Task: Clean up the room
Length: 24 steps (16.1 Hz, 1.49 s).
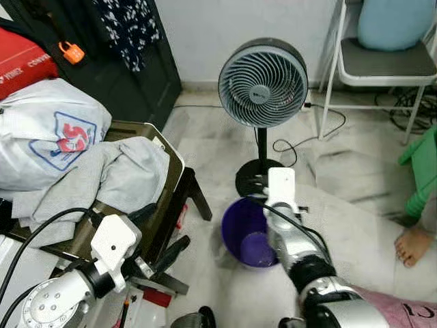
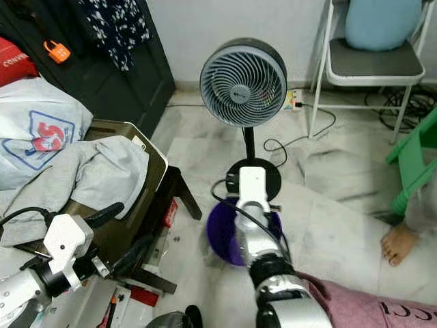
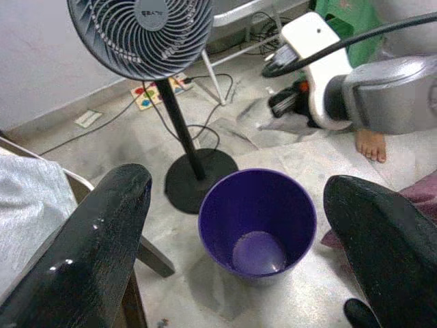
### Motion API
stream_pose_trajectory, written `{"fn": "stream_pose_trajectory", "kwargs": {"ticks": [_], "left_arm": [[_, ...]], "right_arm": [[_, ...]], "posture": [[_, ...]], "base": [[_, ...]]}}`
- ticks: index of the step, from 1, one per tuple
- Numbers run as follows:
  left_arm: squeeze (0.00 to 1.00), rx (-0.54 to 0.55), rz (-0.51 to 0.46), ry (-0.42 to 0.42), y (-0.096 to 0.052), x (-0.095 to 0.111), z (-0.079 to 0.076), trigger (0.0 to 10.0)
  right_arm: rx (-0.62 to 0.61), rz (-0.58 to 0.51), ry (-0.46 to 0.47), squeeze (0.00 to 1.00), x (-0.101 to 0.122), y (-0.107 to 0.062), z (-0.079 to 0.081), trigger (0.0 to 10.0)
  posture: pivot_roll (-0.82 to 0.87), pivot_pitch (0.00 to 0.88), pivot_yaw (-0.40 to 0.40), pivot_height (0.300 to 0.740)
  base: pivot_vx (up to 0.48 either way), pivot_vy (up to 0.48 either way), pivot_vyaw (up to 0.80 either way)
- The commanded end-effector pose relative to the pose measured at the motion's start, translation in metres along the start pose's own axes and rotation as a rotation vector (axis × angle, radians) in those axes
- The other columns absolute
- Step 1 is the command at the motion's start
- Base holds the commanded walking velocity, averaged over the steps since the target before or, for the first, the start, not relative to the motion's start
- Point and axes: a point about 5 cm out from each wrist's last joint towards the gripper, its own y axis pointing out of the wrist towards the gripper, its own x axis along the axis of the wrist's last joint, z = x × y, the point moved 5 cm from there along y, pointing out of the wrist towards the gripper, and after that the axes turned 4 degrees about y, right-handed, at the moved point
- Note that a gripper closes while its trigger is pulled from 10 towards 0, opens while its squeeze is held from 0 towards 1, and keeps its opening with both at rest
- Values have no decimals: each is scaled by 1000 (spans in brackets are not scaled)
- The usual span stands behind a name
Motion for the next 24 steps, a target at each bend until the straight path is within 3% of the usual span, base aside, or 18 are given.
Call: {"fn": "stream_pose_trajectory", "kwargs": {"ticks": [1, 4, 5, 6, 14, 18, 24], "left_arm": [[0, 2, 23, 3, -5, -2, 2, 10000], [0, 2, 36, -4, -7, -1, 1, 10000], [0, 3, 41, -5, -8, -2, 1, 10000], [0, 3, 45, -6, -8, -3, 1, 10000], [0, 43, 41, 2, -3, -3, 5, 10000], [0, 58, 44, 9, -1, -4, 6, 10000], [0, 93, -26, 1, 24, 0, 10, 10000]], "right_arm": [[21, 5, -5, 0, -2, -2, 10, 10000], [14, -5, 8, 0, -1, -1, 8, 10000], [5, -1, 13, 365, -3, 0, 5, 10000], [-5, 0, 16, 1000, -4, 0, 3, 10000], [-17, -20, 31, 1000, -2, 0, 2, 10000], [-14, -69, 29, 1000, 10, 0, 4, 10000], [67, -151, 39, 1000, 21, -6, 6, 10000]], "posture": [[160, 243, 192, 740], [164, 247, 197, 740], [164, 248, 197, 740], [162, 247, 198, 740], [156, 248, 200, 740], [153, 244, 201, 740], [77, 175, 152, 740]], "base": [[0, 0, 0], [0, 0, 0], [0, 0, 0], [0, 0, 0], [0, 0, 0], [0, 0, 0], [0, 0, 0]]}}
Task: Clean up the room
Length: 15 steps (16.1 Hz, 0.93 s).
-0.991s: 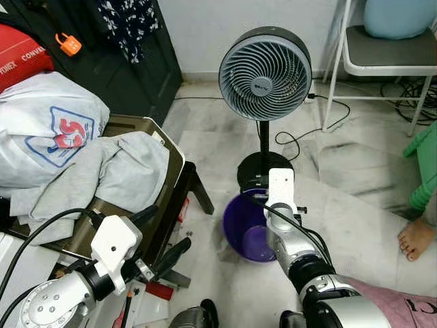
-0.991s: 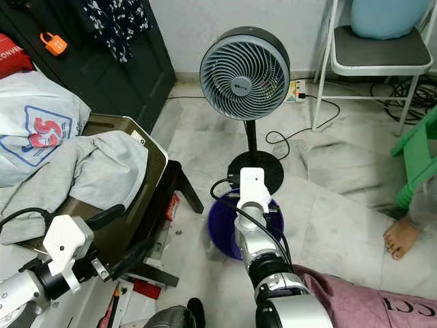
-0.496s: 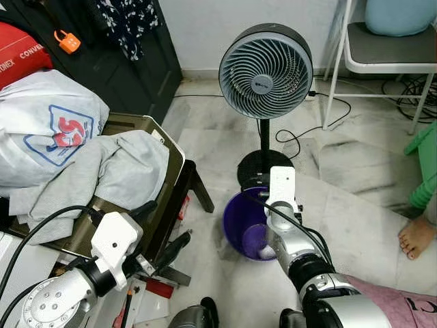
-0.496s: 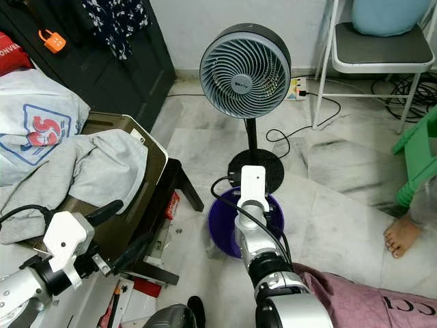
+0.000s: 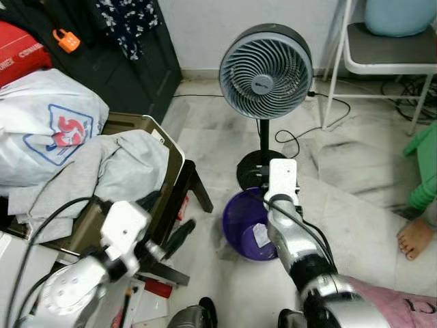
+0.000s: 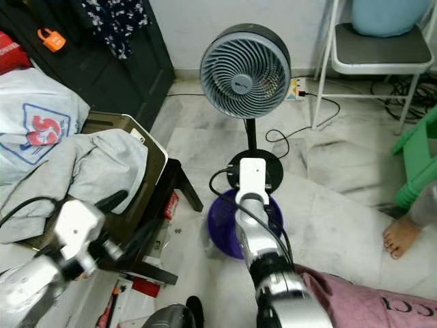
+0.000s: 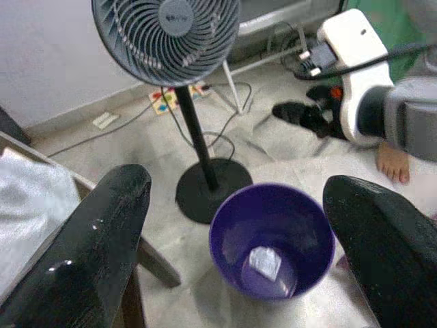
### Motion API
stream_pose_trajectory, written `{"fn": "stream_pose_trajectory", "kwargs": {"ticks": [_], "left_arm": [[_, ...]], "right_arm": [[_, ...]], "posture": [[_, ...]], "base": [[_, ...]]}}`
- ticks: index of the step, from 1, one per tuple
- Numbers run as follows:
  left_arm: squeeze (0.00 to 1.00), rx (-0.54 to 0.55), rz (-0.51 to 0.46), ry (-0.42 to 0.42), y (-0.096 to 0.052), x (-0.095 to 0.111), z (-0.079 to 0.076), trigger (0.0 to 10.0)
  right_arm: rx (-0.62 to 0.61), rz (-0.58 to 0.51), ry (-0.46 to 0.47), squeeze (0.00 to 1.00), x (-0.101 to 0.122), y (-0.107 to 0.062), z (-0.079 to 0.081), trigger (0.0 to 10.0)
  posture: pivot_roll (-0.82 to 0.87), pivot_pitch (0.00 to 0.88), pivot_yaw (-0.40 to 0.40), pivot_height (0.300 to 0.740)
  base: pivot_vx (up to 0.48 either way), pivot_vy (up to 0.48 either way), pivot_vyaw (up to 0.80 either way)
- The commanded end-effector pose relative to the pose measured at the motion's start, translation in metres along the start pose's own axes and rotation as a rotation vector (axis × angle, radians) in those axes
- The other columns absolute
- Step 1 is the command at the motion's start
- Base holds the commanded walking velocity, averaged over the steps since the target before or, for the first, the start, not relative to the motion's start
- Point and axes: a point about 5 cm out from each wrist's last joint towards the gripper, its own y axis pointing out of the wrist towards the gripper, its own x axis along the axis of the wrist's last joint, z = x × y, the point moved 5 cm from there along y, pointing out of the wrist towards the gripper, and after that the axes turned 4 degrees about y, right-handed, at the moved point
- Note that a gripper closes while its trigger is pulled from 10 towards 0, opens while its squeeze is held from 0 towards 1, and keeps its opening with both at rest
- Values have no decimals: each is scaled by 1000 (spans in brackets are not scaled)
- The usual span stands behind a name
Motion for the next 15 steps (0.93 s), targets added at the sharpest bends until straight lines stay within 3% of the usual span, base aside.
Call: {"fn": "stream_pose_trajectory", "kwargs": {"ticks": [1, 6, 8, 11, 14, 15], "left_arm": [[0, 15, -2, 1, 6, -3, 2, 10000], [0, 62, -80, -6, 35, 1, 6, 10000], [0, 156, -62, -8, 45, -4, 17, 10000], [0, 424, -103, 56, 52, -1, 50, 10000], [0, 508, -98, 34, 53, -2, 63, 10000], [0, 496, -99, 48, 57, 1, 60, 10000]], "right_arm": [[45, -20, -4, 1000, 0, -6, 4, 10000], [73, -110, -25, 1000, 10, -26, -21, 10000], [95, -134, -55, 1000, 12, -33, -28, 10000], [121, -231, -117, 1000, 35, -47, -47, 10000], [116, -244, -135, 1000, 36, -53, -55, 10000], [118, -244, -135, 1000, 35, -56, -55, 10000]], "posture": [[43, 145, 136, 740], [-40, 55, 104, 740], [-71, 12, 90, 740], [-115, 0, 63, 740], [-126, 0, 51, 740], [-125, 0, 48, 740]], "base": [[0, 0, 0], [0, 0, 0], [0, 0, 0], [0, 0, 0], [0, 0, 0], [0, 0, 0]]}}
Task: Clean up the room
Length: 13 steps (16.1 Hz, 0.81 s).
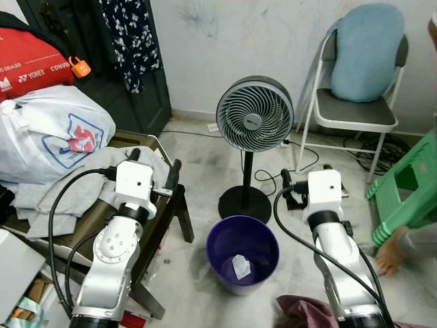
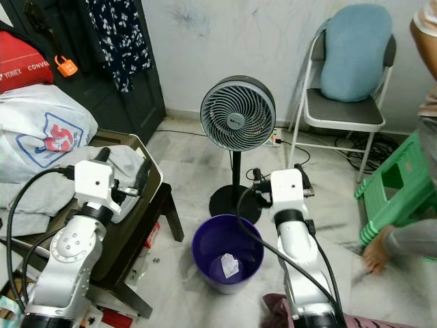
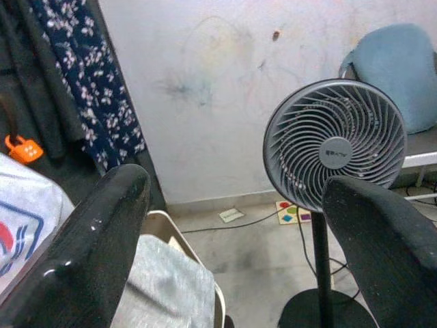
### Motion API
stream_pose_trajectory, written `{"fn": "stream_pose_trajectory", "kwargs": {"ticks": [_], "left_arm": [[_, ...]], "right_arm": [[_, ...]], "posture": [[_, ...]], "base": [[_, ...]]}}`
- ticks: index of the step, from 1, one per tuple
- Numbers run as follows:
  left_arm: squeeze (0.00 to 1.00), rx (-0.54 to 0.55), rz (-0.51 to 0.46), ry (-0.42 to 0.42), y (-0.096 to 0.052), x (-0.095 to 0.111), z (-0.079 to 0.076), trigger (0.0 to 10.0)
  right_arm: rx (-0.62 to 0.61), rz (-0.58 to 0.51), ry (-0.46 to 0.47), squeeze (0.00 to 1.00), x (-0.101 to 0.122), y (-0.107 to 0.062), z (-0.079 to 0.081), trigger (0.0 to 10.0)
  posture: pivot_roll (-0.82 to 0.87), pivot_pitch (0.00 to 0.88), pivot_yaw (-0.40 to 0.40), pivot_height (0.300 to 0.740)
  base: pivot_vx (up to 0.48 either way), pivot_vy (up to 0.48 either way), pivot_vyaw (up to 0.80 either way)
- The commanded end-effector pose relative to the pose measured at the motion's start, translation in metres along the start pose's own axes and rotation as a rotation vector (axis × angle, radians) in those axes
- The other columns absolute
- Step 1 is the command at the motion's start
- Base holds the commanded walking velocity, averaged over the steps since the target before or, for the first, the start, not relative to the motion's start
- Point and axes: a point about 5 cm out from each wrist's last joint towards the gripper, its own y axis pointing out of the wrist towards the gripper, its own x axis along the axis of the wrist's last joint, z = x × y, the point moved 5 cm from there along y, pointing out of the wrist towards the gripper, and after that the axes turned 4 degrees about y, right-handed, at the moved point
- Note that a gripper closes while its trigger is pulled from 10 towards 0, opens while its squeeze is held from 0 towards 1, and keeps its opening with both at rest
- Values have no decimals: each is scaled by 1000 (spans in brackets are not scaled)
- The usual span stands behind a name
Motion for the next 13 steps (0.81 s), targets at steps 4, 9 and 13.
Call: {"fn": "stream_pose_trajectory", "kwargs": {"ticks": [4, 9, 13], "left_arm": [[0, -28, 34, -10, -10, -16, -12, 10000], [0, -14, 29, -25, -9, -13, -7, 10000], [0, -28, 18, -40, -9, -12, -16, 10000]], "right_arm": [[-6, 26, 23, 1000, 0, -8, 1, 10000], [-70, 25, 13, 0, 1, -10, -10, 10000], [-28, 0, -35, 0, 9, -10, 1, 10000]], "posture": [[-125, 0, 55, 740], [-124, 0, 61, 740], [-140, 0, 58, 740]], "base": [[0, 0, 0], [0, 0, 0], [0, 0, 0]]}}
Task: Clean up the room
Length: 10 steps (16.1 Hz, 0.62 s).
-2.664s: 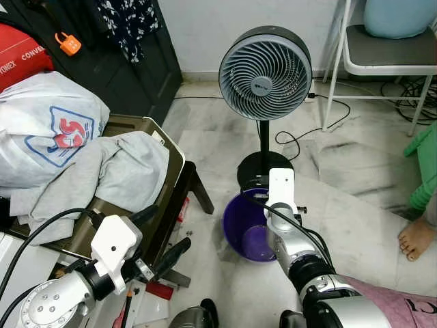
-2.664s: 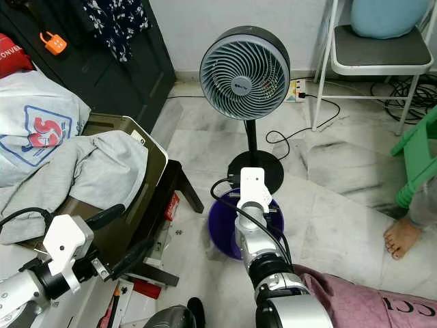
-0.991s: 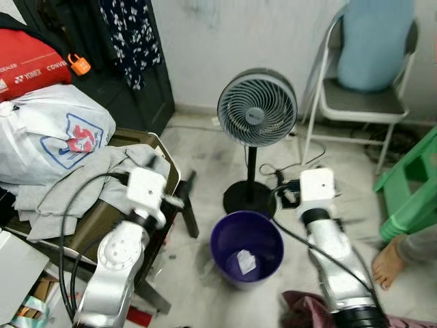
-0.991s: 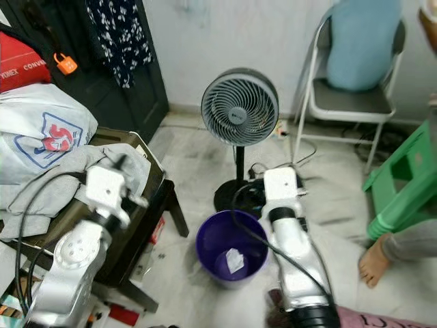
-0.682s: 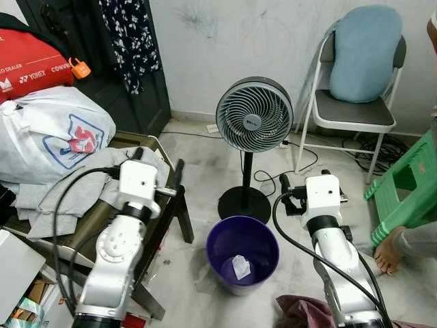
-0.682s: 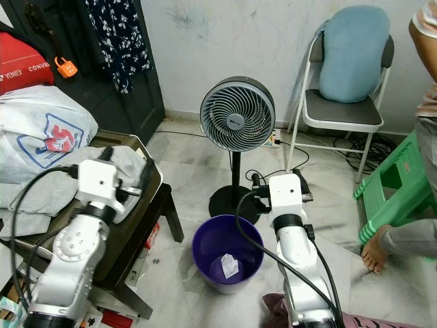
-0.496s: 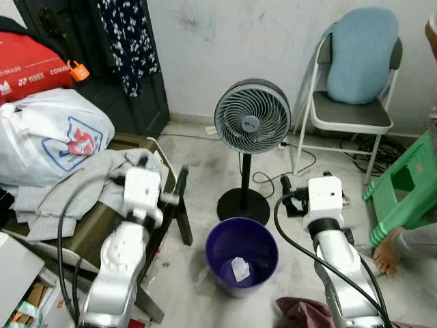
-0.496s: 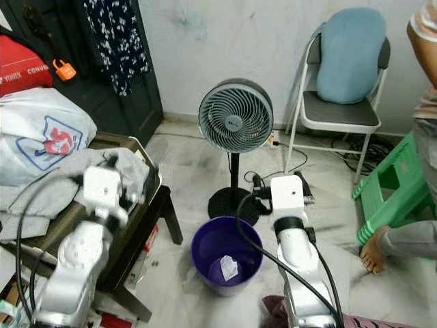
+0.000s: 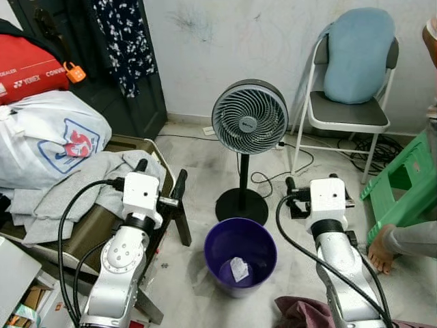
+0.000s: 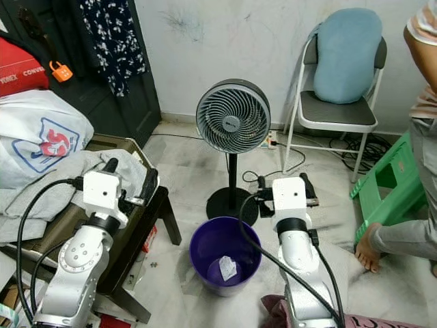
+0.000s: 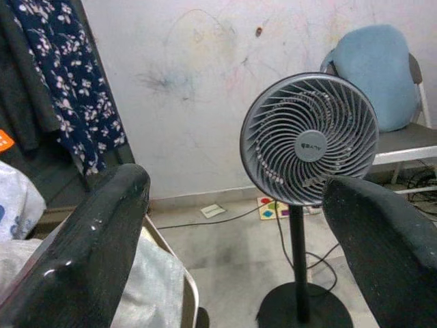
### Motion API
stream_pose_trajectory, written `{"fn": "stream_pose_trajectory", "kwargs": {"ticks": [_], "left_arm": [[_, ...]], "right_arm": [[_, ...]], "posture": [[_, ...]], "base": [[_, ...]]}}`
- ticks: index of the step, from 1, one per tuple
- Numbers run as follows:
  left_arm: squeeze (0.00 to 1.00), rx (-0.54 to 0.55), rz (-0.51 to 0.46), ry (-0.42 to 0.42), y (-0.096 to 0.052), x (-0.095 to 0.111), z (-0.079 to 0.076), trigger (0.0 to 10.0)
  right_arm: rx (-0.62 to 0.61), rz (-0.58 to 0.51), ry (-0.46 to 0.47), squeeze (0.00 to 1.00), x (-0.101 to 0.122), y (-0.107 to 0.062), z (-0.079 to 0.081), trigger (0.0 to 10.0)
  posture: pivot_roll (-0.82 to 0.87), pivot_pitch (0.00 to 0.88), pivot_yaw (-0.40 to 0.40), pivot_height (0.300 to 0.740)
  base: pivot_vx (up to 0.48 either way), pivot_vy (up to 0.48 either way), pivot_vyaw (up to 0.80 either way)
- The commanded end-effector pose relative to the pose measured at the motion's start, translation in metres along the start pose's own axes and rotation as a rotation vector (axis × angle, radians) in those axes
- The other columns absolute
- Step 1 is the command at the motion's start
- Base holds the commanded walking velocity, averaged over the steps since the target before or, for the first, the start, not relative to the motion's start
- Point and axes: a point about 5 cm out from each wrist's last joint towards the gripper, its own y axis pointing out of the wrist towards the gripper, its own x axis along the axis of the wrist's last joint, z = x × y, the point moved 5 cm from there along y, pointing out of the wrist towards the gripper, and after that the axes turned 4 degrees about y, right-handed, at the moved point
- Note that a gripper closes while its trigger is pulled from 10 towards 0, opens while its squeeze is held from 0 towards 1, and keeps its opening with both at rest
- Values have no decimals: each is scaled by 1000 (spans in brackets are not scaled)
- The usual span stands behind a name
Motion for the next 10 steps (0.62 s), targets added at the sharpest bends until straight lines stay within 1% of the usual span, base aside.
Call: {"fn": "stream_pose_trajectory", "kwargs": {"ticks": [1, 2, 5, 7, 10], "left_arm": [[0, -11, -16, 3, 3, 6, -2, 10000], [0, -12, -19, 3, 3, 7, -2, 10000], [0, 17, -4, 14, -3, 4, 4, 10000], [0, 20, 0, 18, -4, 3, 5, 10000], [0, 22, -5, 23, -1, 4, 5, 10000]], "right_arm": [[5, -40, -24, 0, 13, 3, 2, 10000], [-2, -38, -18, 0, 13, 4, 1, 10000], [-3, -23, -1, 0, 10, 1, 1, 10000], [-2, -18, -1, 0, 9, 0, 2, 10000], [4, -19, 2, 0, 11, 2, 4, 10000]], "posture": [[-136, 0, 54, 740], [-136, 0, 54, 740], [-128, 0, 49, 740], [-125, 0, 47, 740], [-128, 0, 48, 740]], "base": [[0, 0, 800], [0, 0, 800], [0, 0, 800], [0, 0, 800], [0, 0, 800]]}}
